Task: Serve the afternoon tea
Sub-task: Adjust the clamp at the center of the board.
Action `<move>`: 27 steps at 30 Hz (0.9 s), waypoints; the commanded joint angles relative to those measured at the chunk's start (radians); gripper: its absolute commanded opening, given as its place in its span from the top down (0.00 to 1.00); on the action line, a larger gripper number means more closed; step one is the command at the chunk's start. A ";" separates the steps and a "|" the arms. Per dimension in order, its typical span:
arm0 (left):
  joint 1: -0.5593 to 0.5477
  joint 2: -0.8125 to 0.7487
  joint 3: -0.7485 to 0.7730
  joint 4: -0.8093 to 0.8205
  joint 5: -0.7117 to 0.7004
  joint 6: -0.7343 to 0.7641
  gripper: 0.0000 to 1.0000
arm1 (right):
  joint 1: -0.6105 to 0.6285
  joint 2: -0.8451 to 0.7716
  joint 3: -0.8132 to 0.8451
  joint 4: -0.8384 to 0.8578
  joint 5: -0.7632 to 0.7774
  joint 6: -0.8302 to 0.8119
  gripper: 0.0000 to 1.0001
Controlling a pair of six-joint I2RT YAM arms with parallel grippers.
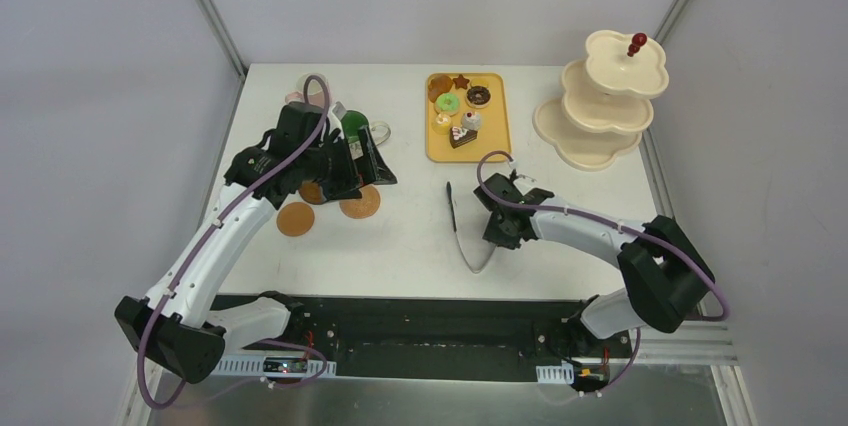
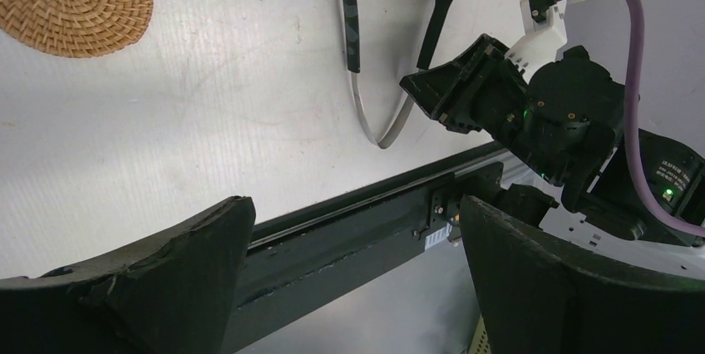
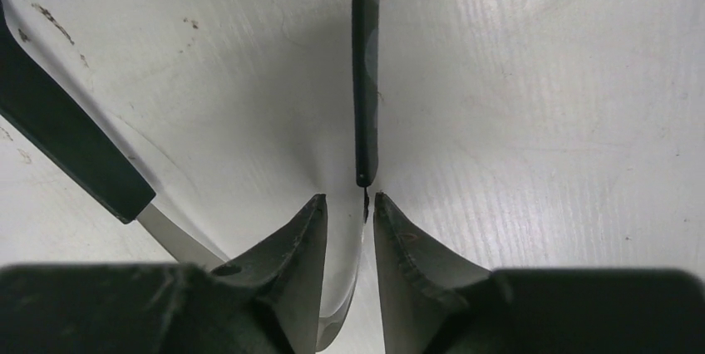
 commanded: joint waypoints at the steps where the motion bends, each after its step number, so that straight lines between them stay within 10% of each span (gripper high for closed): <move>1: -0.007 0.006 0.017 0.053 0.048 -0.016 0.01 | -0.027 -0.070 -0.031 0.023 -0.014 -0.003 0.72; 10: -0.006 -0.024 -0.015 0.059 0.030 -0.028 0.01 | -0.084 -0.184 -0.120 0.043 -0.075 -0.052 0.90; 27: 0.003 -0.083 0.021 -0.007 -0.101 0.010 0.01 | -0.168 -0.297 -0.208 0.047 -0.126 -0.100 0.89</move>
